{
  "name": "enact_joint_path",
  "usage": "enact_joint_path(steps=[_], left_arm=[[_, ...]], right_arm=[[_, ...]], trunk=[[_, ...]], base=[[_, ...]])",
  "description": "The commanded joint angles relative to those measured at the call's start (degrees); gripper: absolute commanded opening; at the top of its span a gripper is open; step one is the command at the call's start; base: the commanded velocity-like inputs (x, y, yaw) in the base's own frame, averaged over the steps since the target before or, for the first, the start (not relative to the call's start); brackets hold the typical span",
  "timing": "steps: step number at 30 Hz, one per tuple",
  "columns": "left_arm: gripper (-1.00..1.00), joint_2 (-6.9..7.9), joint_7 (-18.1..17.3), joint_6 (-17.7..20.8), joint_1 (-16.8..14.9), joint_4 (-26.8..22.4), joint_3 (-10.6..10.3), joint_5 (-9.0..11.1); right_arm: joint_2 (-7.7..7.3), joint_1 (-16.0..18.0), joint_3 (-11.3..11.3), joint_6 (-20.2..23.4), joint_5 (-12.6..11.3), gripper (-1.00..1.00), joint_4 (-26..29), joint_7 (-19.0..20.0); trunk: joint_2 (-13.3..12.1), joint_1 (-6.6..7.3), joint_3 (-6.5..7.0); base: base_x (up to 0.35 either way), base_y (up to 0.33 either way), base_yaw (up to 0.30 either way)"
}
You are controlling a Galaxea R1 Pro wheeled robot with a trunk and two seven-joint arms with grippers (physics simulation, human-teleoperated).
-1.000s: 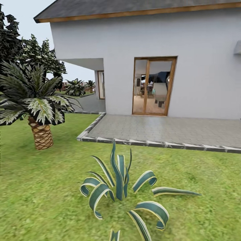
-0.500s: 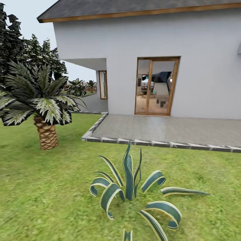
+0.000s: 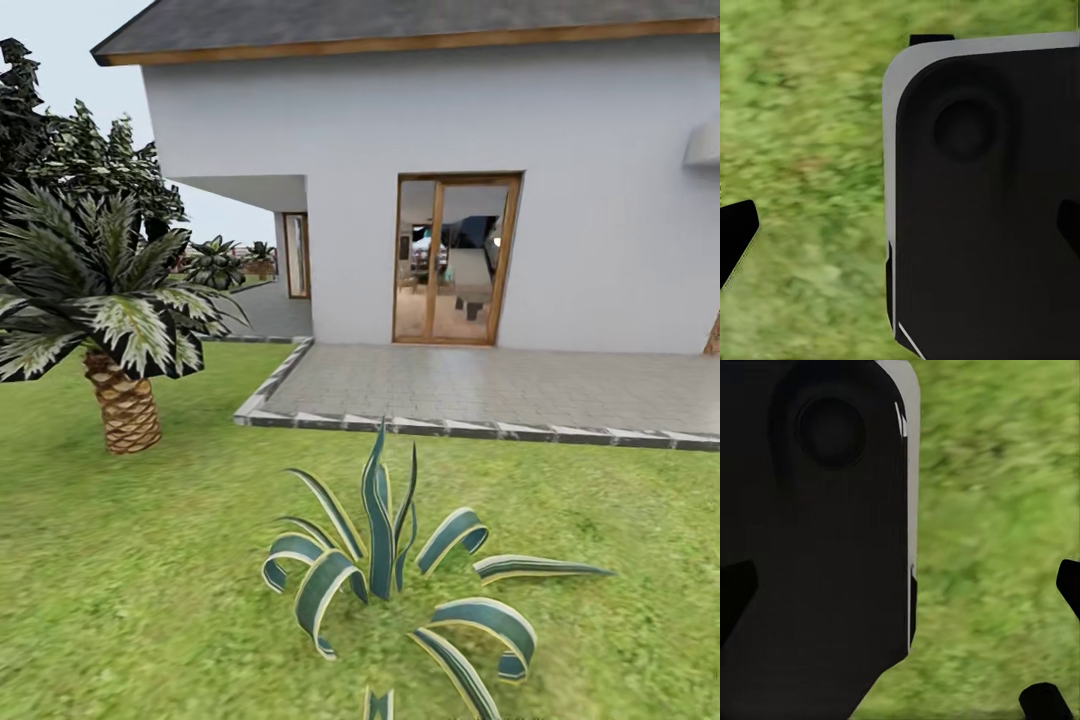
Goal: Take the three Easter eggs out of the wicker basket on the lawn in the garden, then place them on the lawn next to a single tree (choose any tree) so that all three eggs are next to the same tree and none are left in the basket.
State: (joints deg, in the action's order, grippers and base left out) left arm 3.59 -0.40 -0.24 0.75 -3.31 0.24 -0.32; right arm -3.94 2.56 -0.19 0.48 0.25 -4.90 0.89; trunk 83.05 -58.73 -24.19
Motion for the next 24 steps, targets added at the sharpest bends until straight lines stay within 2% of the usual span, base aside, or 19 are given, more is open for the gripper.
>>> enact_joint_path(steps=[1, 10, 24], left_arm=[[1.00, 0.01, 0.0, 0.0, 0.0, -0.1, 0.0, 0.0], [1.00, 0.01, 0.0, 0.0, 0.0, -0.1, 0.0, 0.0], [1.00, 0.01, 0.0, 0.0, 0.0, -0.1, 0.0, 0.0]], right_arm=[[-0.01, 0.1, 0.0, 0.0, 0.0, 1.00, -0.1, 0.0], [-0.02, 0.1, -0.1, 0.0, 0.0, 1.00, -0.1, -0.1], [-0.02, 0.1, -0.1, 0.0, 0.0, 1.00, -0.1, -0.2]], trunk=[[0.0, 0.00, 0.00], [0.0, 0.00, 0.11], [0.0, 0.00, 0.11]], base=[[0.000, 0.067, -0.235], [0.000, 0.172, -0.056], [0.000, 0.319, -0.001]])
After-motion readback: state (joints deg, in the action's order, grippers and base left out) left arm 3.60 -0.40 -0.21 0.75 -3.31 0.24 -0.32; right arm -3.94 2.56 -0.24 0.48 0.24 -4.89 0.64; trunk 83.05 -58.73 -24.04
